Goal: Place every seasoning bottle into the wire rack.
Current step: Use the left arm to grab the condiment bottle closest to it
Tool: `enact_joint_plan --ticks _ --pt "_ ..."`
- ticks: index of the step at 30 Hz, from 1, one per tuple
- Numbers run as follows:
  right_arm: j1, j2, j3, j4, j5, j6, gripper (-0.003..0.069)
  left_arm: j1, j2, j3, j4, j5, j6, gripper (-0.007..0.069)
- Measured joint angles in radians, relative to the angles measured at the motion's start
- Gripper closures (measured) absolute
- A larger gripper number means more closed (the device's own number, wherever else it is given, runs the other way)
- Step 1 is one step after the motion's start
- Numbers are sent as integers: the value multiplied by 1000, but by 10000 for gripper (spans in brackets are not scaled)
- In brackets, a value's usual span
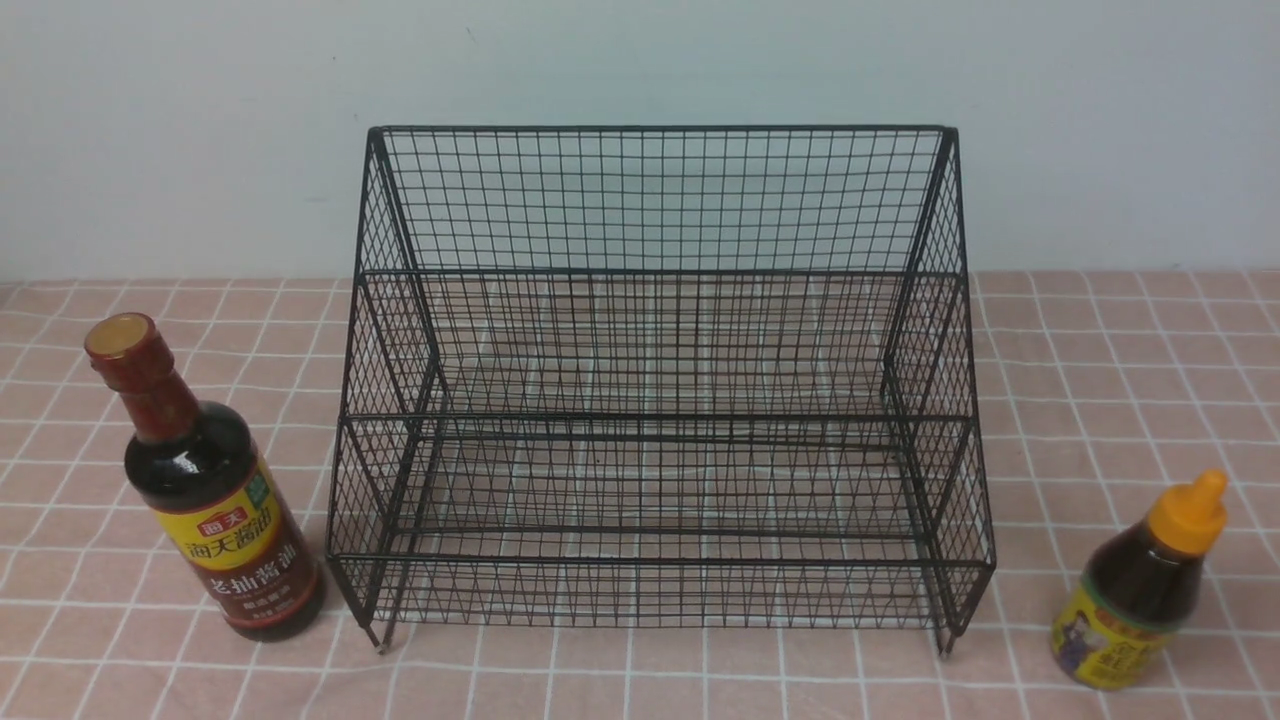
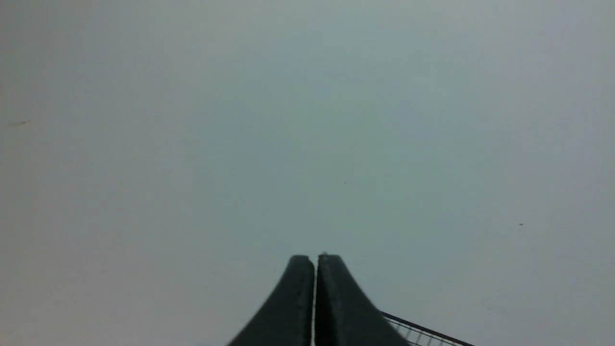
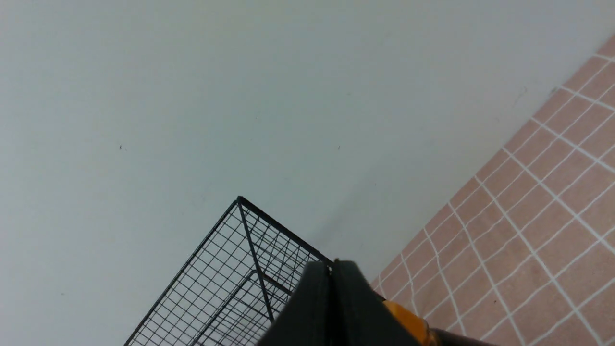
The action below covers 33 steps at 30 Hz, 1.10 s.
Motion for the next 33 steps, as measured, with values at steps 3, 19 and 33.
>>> enact_joint_plan --ticks 3,19,33 --pt "1 0 -111 -20 89 -88 673 0 66 -135 27 193 74 631" --pt "1 678 -848 -268 1030 -417 673 0 835 -618 145 1228 180 631" --pt "1 718 -865 -509 1133 -303 673 0 1016 -1036 392 1230 11 627"
